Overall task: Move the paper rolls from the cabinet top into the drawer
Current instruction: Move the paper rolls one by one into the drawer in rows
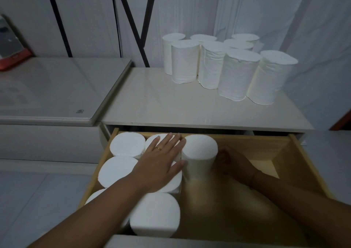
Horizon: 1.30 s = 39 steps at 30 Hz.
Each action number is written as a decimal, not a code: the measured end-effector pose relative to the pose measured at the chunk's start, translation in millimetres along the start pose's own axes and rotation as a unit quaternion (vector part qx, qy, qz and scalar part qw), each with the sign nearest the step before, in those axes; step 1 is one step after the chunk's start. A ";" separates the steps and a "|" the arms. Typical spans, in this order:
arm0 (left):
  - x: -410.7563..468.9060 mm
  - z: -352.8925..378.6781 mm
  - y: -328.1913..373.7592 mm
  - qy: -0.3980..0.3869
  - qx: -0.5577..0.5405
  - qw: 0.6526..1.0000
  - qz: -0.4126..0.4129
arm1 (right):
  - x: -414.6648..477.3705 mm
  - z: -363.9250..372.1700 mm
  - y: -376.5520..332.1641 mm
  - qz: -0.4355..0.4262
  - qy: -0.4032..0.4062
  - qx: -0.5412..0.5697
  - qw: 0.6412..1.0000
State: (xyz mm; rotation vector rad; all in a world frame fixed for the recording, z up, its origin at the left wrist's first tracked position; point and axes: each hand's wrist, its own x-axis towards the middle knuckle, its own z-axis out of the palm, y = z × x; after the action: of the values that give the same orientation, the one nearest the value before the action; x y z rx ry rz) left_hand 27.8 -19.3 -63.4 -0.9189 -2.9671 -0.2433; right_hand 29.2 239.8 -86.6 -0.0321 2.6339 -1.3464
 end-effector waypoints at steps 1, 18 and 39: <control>0.2 -0.1 -0.1 -0.001 0.002 1.000 0.001 | -0.5 0.8 -0.4 0.018 -0.007 0.014 1.000; -1.0 2.3 -1.1 0.003 0.007 1.000 0.003 | -0.1 21.8 -12.2 -0.056 0.001 0.068 0.996; 57.9 -19.3 -33.0 0.117 -0.030 0.985 -0.123 | 90.7 -25.9 -145.1 -0.125 0.159 0.085 0.976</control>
State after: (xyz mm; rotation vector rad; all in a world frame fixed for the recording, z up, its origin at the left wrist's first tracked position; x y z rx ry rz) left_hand -39.1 -16.7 -44.8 -0.4841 -2.8588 -0.4161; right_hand -73.7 165.8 31.3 -0.1419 2.8346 -1.7913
